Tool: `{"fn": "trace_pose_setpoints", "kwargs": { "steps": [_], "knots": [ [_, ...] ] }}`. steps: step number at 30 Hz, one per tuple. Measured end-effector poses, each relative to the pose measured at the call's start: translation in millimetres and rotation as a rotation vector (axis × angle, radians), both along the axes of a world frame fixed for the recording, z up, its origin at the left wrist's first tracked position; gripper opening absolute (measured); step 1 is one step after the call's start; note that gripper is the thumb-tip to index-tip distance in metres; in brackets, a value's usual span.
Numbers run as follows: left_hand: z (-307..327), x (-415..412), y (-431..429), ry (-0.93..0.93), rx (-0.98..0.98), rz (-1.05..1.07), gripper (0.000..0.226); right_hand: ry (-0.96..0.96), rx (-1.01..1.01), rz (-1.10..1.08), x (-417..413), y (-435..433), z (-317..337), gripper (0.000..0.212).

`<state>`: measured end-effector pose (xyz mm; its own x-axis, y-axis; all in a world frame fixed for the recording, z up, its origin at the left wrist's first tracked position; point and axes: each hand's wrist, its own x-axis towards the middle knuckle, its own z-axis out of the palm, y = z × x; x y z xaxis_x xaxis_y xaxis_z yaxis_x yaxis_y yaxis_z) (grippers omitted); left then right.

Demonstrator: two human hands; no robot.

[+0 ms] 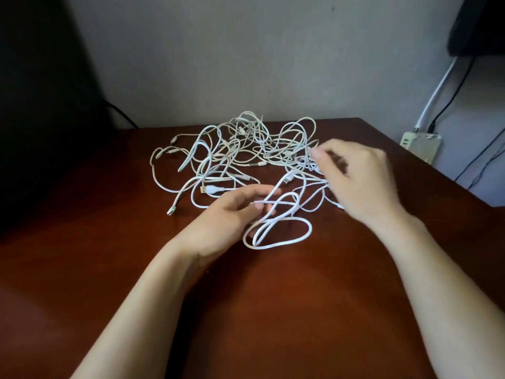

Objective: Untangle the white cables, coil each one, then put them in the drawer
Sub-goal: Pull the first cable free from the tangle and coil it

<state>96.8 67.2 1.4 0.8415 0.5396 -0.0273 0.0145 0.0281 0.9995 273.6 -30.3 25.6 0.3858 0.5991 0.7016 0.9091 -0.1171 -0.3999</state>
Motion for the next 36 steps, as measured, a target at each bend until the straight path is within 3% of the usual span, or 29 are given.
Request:
{"fn": "trace_pose_setpoints", "kwargs": {
  "steps": [4,6,12,15,19,23,31,36],
  "knots": [
    [0.1,1.9,1.5,-0.086,0.098,0.079,0.032,0.2,-0.011,0.242,-23.4,10.2,-8.8,0.029],
    [1.0,1.1,3.7,-0.126,0.165,0.107,0.03,0.311,-0.007,0.283,-28.0,12.3,-10.4,0.019],
    [-0.9,1.1,7.3,-0.171,0.395,0.207,0.027,0.546,0.126,0.296,-31.7,13.5,-6.6,0.023],
    [2.6,0.1,6.6,-0.229,0.372,0.283,0.029,0.507,0.212,0.214,-28.3,12.1,-3.5,0.021],
    [6.6,-2.0,11.7,-0.34,0.096,0.388,0.017,0.348,0.257,0.062,-19.5,10.2,-4.7,0.015],
    [12.0,-4.5,17.3,-0.408,-0.078,0.434,0.026,0.157,0.232,-0.078,-12.6,6.3,-3.2,0.017],
    [18.3,-11.0,25.0,-0.572,-0.354,0.496,0.016,-0.018,-0.218,-0.492,4.7,-3.6,3.4,0.009],
    [17.4,-13.9,25.9,-0.528,-0.252,0.63,0.021,-0.009,-0.424,-0.516,14.2,-6.8,1.7,0.006]
  ]
}}
